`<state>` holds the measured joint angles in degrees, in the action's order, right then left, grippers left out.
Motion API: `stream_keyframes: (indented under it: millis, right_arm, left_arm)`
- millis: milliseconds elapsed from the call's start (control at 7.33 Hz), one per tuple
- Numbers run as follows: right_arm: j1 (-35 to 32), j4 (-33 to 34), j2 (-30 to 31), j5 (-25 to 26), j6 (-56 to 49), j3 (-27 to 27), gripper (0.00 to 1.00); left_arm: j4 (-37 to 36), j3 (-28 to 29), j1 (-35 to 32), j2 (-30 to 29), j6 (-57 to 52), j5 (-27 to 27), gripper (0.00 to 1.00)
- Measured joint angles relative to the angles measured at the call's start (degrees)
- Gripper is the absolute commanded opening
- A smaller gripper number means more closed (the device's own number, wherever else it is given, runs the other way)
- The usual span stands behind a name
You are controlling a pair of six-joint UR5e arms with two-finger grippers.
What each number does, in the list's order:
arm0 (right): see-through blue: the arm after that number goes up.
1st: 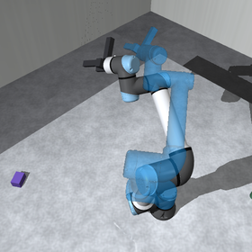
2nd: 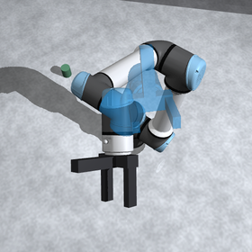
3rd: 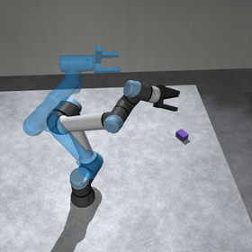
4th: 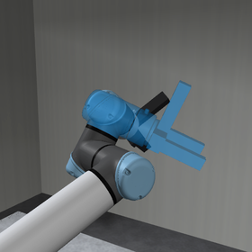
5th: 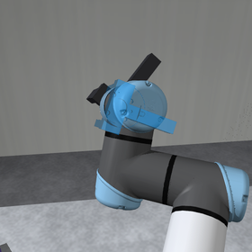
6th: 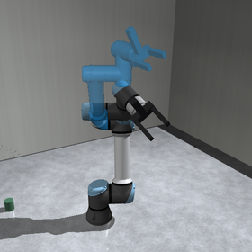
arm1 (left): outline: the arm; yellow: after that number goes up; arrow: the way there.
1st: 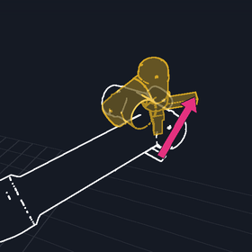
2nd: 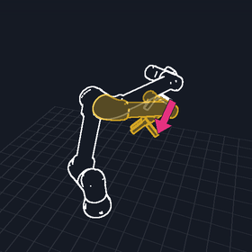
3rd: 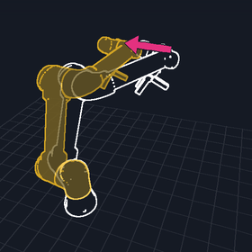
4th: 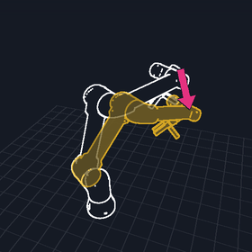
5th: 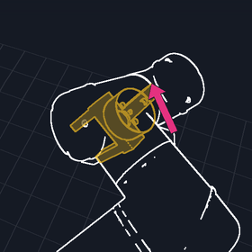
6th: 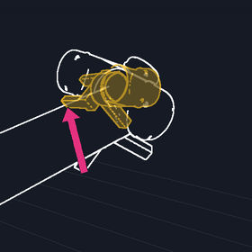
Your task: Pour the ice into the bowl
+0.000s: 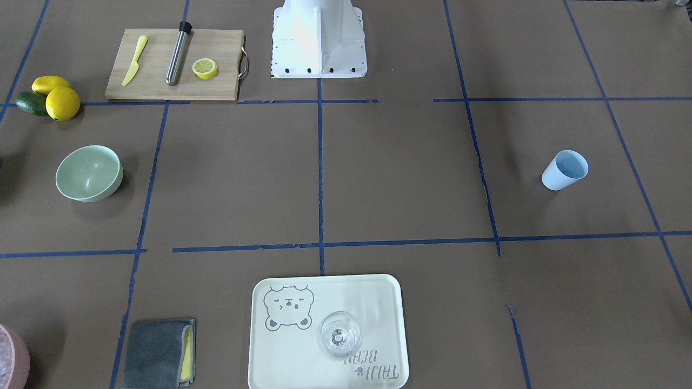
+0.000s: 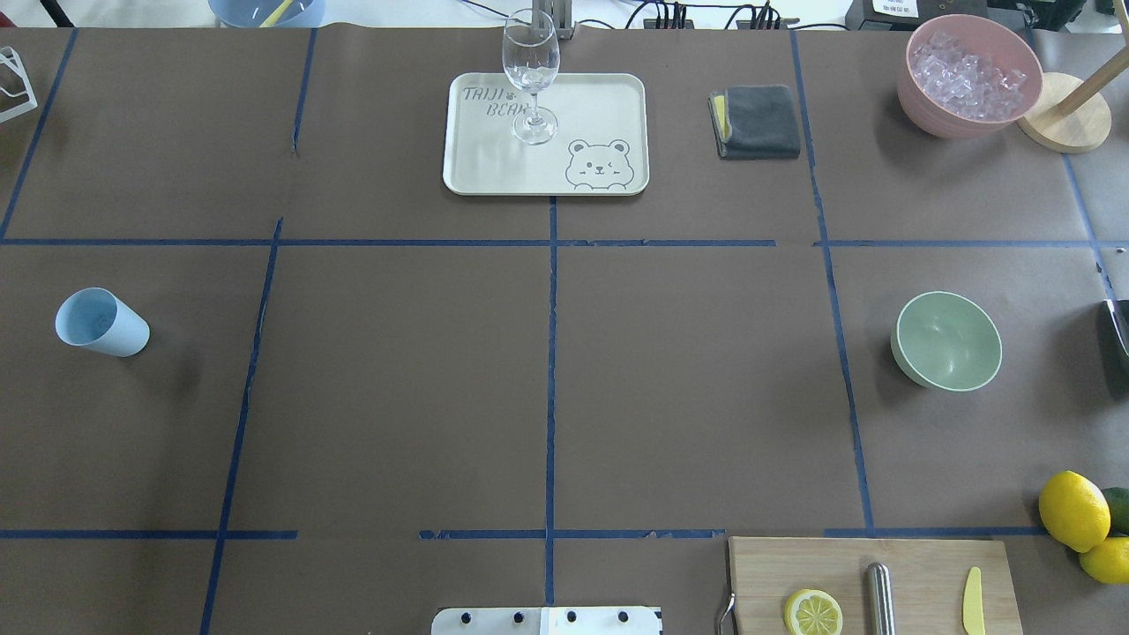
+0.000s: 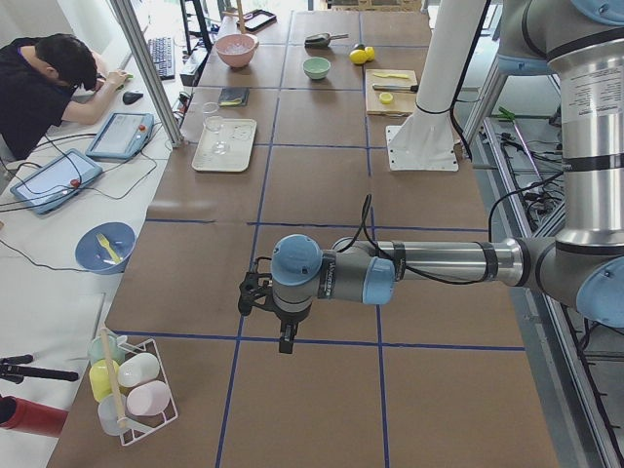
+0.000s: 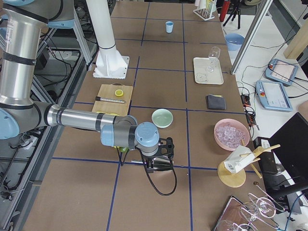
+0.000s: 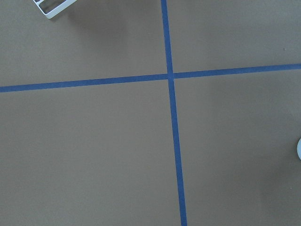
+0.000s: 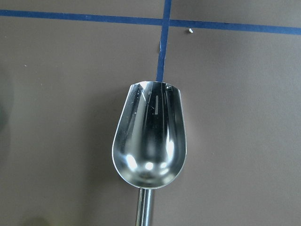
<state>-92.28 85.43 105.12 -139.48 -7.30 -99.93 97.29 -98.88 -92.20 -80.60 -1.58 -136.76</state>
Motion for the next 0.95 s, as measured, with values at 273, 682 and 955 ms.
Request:
stream_keyframes:
  millis: [273, 682, 955]
  right_arm:
    - [0.00, 0.00, -0.09, 0.00, 0.00, 0.00, 1.00]
    - [0.00, -0.24, -0.39, -0.06, 0.13, -0.48, 1.00]
    - [0.00, -5.27, -1.47, 0.09, 0.72, -1.52, 1.00]
  left_arm:
    - [0.12, -0.06, 0.06, -0.09, -0.08, 0.04, 1.00]
    - [0.17, -0.14, 0.09, -0.17, -0.17, -0.07, 1.00]
    - [0.18, -0.15, 0.09, -0.18, -0.17, -0.09, 1.00]
